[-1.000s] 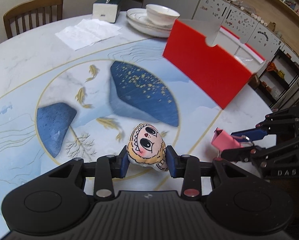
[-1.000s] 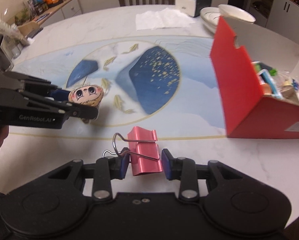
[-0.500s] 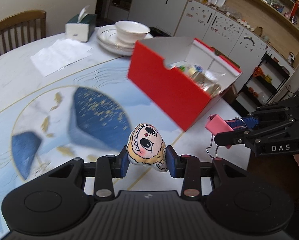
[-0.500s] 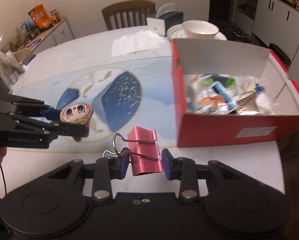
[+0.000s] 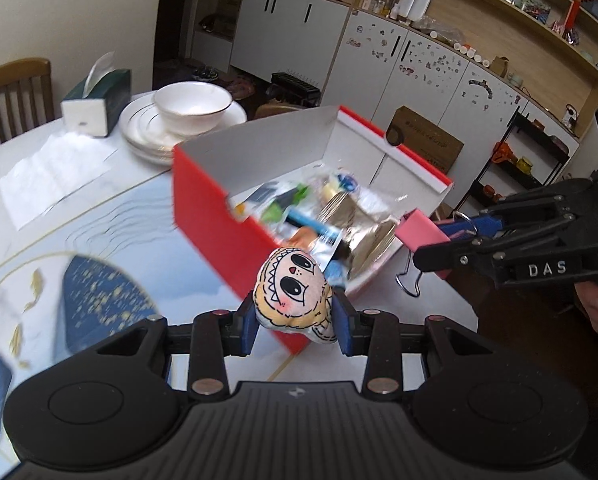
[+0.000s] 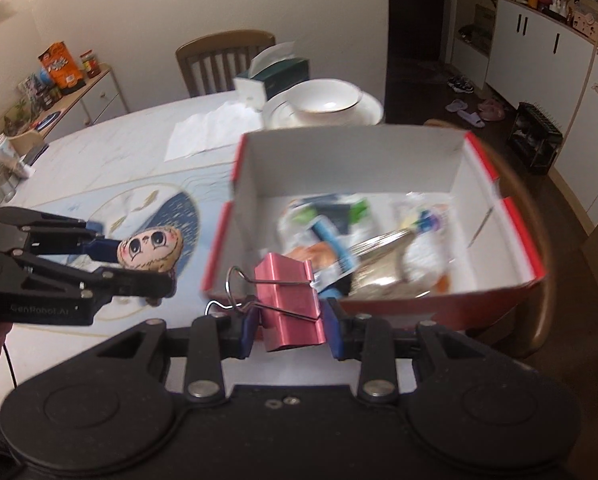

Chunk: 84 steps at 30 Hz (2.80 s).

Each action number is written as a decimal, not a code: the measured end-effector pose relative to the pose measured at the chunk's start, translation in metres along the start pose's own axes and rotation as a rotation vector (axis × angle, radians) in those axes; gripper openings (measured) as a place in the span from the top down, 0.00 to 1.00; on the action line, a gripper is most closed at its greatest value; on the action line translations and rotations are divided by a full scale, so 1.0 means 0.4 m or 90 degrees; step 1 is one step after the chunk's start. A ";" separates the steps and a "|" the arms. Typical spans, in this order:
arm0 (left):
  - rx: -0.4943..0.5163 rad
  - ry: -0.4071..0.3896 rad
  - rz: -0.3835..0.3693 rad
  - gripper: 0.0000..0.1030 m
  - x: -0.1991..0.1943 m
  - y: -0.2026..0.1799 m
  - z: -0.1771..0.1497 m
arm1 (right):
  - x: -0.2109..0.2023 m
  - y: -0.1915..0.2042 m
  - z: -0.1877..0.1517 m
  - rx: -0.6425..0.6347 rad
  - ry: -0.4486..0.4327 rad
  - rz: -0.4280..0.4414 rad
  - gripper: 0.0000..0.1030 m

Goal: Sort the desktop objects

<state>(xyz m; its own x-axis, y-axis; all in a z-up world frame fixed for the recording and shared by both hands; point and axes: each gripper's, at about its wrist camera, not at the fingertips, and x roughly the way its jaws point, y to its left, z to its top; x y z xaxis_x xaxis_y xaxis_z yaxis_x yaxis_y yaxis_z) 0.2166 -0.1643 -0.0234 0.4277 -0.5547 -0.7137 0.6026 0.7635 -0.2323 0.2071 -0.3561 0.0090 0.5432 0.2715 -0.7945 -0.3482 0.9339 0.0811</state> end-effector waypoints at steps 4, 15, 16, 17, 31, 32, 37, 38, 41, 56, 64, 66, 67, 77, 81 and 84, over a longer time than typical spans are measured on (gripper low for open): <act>0.015 -0.004 0.007 0.65 0.035 -0.046 0.051 | 0.004 -0.064 0.030 -0.001 -0.008 -0.003 0.67; 0.034 0.044 0.050 0.65 0.171 -0.103 0.131 | 0.072 -0.188 0.093 0.010 -0.006 0.009 0.67; 0.034 0.048 0.053 0.65 0.181 -0.104 0.136 | 0.080 -0.197 0.097 0.011 -0.003 0.010 0.67; 0.035 0.053 0.056 0.65 0.192 -0.105 0.140 | 0.090 -0.205 0.103 0.012 0.000 0.009 0.67; 0.037 0.117 0.085 0.65 0.329 -0.105 0.187 | 0.233 -0.255 0.156 0.008 0.050 0.011 0.67; 0.035 0.118 0.086 0.65 0.335 -0.104 0.190 | 0.240 -0.258 0.161 0.008 0.051 0.011 0.67; 0.032 0.133 0.089 0.65 0.367 -0.104 0.200 | 0.273 -0.263 0.178 -0.001 0.058 0.011 0.67; 0.030 0.137 0.089 0.65 0.372 -0.103 0.199 | 0.281 -0.264 0.178 -0.003 0.061 0.008 0.67; 0.023 0.147 0.086 0.64 0.384 -0.100 0.193 | 0.302 -0.269 0.173 -0.006 0.074 0.013 0.67; 0.018 0.165 0.076 0.62 0.397 -0.098 0.176 | 0.314 -0.254 0.153 -0.024 0.086 0.017 0.68; 0.017 0.136 0.056 0.40 0.367 -0.111 0.177 | 0.266 -0.261 0.150 -0.012 0.076 0.035 0.62; 0.016 0.128 0.054 0.40 0.356 -0.114 0.176 | 0.249 -0.265 0.149 -0.009 0.072 0.045 0.59; 0.015 0.123 0.051 0.39 0.350 -0.115 0.176 | 0.240 -0.266 0.147 -0.011 0.068 0.047 0.57; -0.016 0.052 0.078 0.30 0.263 -0.107 0.165 | 0.149 -0.265 0.130 -0.025 0.026 0.073 0.37; -0.031 0.028 0.088 0.30 0.223 -0.105 0.157 | 0.121 -0.259 0.125 -0.029 0.011 0.077 0.36; -0.038 0.008 0.101 0.30 0.192 -0.110 0.148 | 0.098 -0.255 0.118 -0.031 -0.001 0.081 0.30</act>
<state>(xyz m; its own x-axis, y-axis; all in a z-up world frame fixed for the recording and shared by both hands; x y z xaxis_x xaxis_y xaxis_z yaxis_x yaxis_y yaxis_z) 0.2630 -0.2601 -0.0288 0.5058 -0.4221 -0.7523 0.4871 0.8595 -0.1547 0.3001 -0.4298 -0.0021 0.4939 0.3875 -0.7784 -0.4508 0.8796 0.1519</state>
